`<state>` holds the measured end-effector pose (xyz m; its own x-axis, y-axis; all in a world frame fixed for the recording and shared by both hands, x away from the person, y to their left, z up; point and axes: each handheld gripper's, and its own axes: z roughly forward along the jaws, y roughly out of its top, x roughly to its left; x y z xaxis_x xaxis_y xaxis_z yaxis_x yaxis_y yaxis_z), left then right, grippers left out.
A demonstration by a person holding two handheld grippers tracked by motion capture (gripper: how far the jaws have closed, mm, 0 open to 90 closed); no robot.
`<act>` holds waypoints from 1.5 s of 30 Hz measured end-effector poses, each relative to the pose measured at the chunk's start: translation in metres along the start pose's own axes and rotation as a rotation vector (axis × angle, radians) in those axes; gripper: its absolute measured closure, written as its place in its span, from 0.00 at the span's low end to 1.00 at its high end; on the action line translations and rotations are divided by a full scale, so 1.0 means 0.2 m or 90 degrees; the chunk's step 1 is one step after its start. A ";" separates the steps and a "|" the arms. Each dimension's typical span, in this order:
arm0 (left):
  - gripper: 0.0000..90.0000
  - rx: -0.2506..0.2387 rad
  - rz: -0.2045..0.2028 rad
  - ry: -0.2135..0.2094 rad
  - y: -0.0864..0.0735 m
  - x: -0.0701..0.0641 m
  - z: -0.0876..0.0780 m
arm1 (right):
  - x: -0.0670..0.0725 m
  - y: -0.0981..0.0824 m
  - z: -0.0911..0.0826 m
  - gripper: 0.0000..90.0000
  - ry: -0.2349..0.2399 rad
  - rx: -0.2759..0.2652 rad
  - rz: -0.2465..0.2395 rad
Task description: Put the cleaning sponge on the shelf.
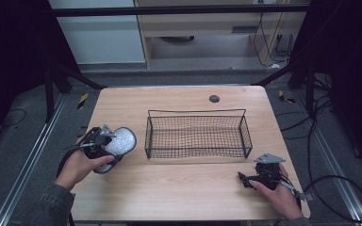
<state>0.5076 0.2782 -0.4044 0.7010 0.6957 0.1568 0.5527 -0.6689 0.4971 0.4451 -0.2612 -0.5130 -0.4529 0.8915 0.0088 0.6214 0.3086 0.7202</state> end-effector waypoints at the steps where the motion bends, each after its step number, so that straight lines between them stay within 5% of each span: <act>1: 0.11 -0.007 0.001 -0.003 0.01 0.00 -0.01 | 0.00 0.00 0.00 0.00 0.000 0.000 0.001; 9: 0.11 -0.028 0.036 0.006 0.14 -0.05 -0.07 | 0.00 0.00 0.00 0.00 -0.005 -0.003 -0.008; 27: 0.11 0.001 0.164 0.026 0.58 -0.18 -0.16 | -0.01 0.00 0.00 0.00 -0.005 -0.001 -0.013; 45: 0.11 -0.021 0.226 0.014 0.81 -0.30 -0.09 | -0.01 0.00 0.00 0.00 -0.005 -0.002 -0.013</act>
<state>0.5467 0.1320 -0.3184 0.8370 0.4264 0.3430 0.2603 -0.8615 0.4359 0.4460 -0.2620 -0.5139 -0.4604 0.8876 -0.0110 0.6098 0.3253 0.7227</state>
